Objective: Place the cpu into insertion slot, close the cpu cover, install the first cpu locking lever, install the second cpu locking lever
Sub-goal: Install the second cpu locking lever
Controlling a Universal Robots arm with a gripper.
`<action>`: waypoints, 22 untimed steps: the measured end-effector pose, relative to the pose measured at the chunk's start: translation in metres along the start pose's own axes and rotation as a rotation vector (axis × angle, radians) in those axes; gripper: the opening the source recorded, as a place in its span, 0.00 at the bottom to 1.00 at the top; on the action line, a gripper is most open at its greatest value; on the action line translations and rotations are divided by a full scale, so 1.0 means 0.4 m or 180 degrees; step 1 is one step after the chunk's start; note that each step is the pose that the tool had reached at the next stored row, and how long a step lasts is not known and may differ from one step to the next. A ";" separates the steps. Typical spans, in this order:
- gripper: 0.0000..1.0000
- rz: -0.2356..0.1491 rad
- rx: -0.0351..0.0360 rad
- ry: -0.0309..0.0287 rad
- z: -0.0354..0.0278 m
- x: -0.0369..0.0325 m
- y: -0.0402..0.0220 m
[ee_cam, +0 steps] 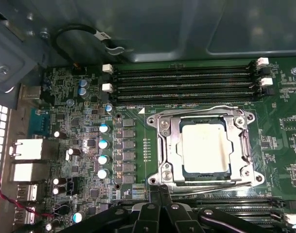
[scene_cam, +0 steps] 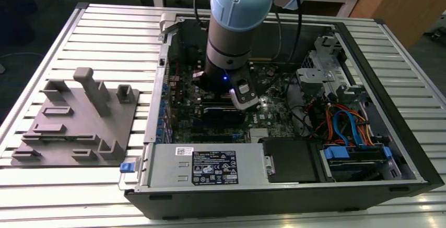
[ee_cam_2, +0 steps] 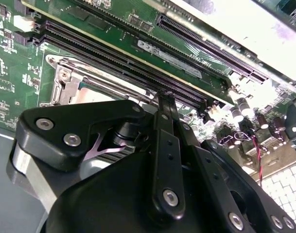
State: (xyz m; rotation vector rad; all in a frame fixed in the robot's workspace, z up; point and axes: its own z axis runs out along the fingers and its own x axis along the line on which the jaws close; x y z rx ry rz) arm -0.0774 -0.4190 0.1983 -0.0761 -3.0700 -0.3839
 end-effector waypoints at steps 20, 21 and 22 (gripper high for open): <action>0.11 -0.0007 -0.0171 0.0009 0.000 0.000 -0.015; 0.11 -0.0007 -0.0177 0.0010 0.000 0.000 -0.015; 0.11 -0.0008 -0.0183 0.0010 0.000 0.000 -0.015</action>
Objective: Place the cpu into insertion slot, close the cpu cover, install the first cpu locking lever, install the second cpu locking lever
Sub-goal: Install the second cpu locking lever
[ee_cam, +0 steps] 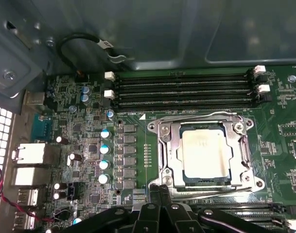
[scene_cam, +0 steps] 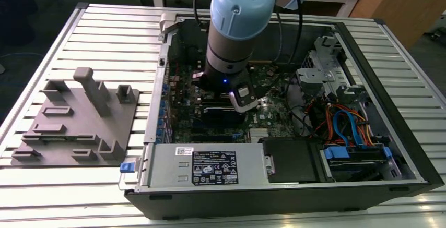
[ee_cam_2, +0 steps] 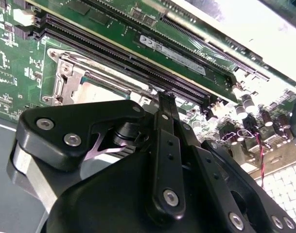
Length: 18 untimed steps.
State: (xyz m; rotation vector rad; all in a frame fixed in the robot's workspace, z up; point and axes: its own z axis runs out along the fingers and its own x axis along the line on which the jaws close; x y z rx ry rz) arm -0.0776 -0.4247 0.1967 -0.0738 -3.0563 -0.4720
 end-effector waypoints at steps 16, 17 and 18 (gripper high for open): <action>0.11 -0.0003 -0.0076 0.0004 0.014 -0.001 -0.005; 0.11 -0.0003 -0.0081 0.0005 0.014 -0.001 -0.005; 0.11 -0.0003 -0.0086 0.0005 0.015 -0.001 -0.005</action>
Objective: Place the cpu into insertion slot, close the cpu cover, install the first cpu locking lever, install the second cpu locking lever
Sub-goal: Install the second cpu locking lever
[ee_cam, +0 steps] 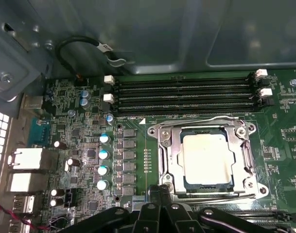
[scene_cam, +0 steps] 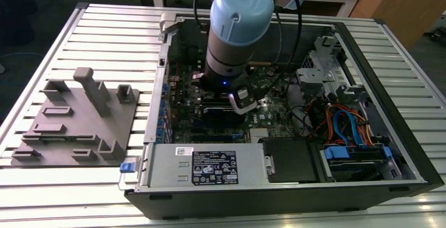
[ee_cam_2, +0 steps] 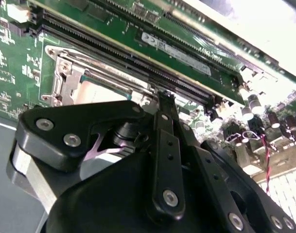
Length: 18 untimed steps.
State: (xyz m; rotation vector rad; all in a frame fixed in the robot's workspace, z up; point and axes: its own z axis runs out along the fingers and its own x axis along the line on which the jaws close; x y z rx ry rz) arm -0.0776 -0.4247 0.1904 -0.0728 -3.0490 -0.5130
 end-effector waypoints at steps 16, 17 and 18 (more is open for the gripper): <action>0.11 -0.0004 -0.0076 0.0004 0.006 0.002 -0.002; 0.11 -0.0004 -0.0082 0.0004 0.007 0.002 -0.002; 0.11 -0.0004 -0.0085 0.0004 0.007 0.003 -0.002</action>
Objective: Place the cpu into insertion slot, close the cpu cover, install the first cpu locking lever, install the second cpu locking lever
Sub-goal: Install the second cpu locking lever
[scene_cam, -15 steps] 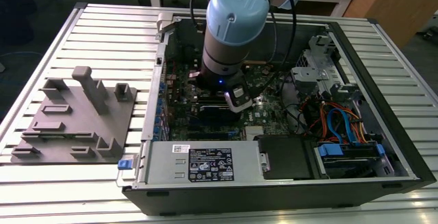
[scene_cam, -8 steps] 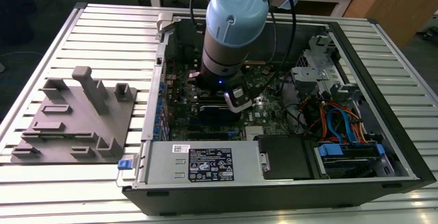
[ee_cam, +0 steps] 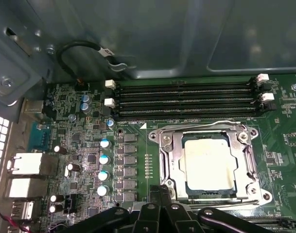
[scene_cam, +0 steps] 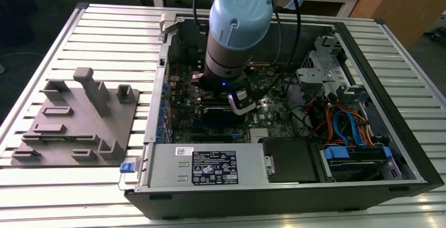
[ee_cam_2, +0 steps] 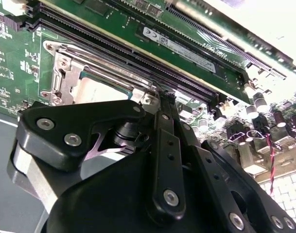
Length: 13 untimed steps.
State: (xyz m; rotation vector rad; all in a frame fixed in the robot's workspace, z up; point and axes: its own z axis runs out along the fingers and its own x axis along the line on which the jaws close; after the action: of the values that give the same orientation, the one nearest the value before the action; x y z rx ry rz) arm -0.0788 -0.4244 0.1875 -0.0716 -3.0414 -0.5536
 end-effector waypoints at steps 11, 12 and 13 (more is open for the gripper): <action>0.11 0.0001 0.0001 0.0000 -0.002 0.002 0.000; 0.11 0.0000 0.0001 0.0000 -0.003 0.002 0.000; 0.11 0.0000 0.0001 0.0000 -0.005 0.002 0.001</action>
State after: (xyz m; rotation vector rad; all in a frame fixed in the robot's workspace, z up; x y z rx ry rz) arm -0.0795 -0.4247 0.1895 -0.0718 -3.0414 -0.5529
